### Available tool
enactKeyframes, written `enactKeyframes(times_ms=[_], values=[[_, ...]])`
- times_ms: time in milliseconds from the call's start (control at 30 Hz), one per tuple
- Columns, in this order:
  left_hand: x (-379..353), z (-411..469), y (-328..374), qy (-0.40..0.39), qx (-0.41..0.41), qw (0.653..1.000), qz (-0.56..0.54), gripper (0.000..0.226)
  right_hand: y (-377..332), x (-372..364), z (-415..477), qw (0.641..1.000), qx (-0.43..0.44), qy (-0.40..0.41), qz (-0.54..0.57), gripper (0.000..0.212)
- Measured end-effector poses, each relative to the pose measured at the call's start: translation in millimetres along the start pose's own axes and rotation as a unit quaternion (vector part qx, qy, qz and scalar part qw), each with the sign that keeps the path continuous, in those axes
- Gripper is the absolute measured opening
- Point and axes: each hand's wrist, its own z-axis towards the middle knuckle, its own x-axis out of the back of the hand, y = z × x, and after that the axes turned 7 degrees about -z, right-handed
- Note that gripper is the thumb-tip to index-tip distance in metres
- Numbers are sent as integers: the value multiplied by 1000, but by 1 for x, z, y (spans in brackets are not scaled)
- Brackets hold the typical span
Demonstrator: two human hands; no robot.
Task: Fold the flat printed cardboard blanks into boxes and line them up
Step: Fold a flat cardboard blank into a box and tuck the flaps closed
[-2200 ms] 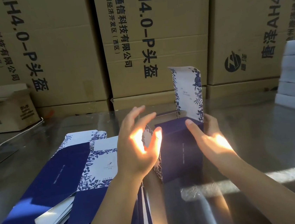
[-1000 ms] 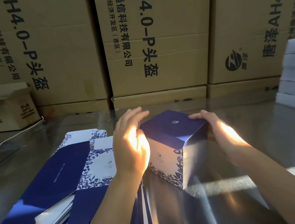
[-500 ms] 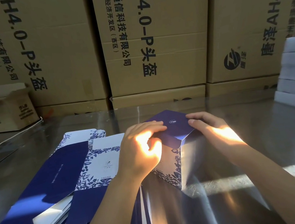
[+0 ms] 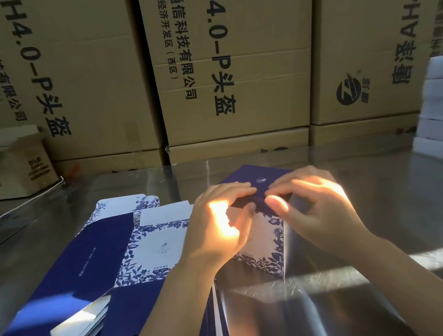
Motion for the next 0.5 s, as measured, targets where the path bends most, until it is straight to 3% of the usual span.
enactKeyframes(times_ms=[133,233,400,500], values=[[2,1,4,0,12,1000,-3,27,-4,-2,0,999,22,-7,-29,22],[2,2,8,-8,6,1000,1,26,-1,-1,0,1000,1,3,14,16],[7,3,9,-14,43,999,-25,18,5,-2,3,965,-209,30,158,21],[6,2,15,-6,53,998,-34,12,13,3,8,910,-342,-4,233,10]])
